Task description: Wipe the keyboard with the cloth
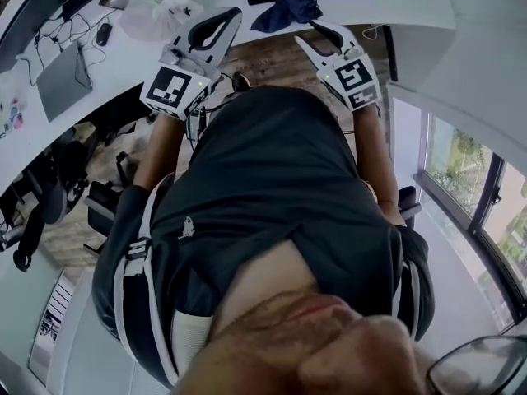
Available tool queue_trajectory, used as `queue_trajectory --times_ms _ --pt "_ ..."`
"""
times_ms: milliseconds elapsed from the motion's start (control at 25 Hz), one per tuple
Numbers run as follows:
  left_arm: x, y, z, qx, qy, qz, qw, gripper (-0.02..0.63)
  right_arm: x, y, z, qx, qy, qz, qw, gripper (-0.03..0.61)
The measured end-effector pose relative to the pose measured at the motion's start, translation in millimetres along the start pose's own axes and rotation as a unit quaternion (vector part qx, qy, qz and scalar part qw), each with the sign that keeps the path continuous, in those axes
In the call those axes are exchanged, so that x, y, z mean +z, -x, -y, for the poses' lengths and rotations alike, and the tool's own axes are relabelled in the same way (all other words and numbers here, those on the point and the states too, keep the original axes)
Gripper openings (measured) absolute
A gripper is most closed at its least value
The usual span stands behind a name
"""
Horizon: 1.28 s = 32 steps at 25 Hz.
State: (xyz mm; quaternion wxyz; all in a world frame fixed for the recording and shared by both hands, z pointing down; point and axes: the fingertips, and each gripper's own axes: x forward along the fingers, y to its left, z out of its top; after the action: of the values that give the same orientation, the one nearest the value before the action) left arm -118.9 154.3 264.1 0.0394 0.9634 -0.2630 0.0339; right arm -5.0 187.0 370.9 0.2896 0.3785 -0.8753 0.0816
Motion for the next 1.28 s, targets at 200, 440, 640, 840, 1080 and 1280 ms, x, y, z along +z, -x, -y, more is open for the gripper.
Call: queue_trajectory --times_ms 200,440,640,840,1080,1280 --pt "1 -25 -22 0.005 -0.008 -0.008 0.9999 0.005 -41 -59 26 0.045 0.010 -0.078 0.996 0.189" --pt "-16 -66 -36 0.057 0.005 -0.038 0.9977 0.005 -90 -114 76 0.102 0.029 -0.135 0.985 0.216" --pt "-37 -96 -51 0.125 0.064 -0.067 0.9879 0.005 -154 -162 87 0.181 0.085 -0.215 0.956 0.229" --pt "-47 -114 -59 0.171 0.099 -0.061 0.9784 0.005 -203 -185 76 0.242 0.128 -0.275 0.922 0.229" --pt "-58 -107 -72 0.171 0.132 -0.061 0.9746 0.006 -214 -205 82 0.208 0.179 -0.292 0.916 0.089" --pt "-50 -98 -96 0.130 0.127 -0.056 0.9817 0.005 -211 -201 83 0.213 0.088 -0.318 0.920 0.043"
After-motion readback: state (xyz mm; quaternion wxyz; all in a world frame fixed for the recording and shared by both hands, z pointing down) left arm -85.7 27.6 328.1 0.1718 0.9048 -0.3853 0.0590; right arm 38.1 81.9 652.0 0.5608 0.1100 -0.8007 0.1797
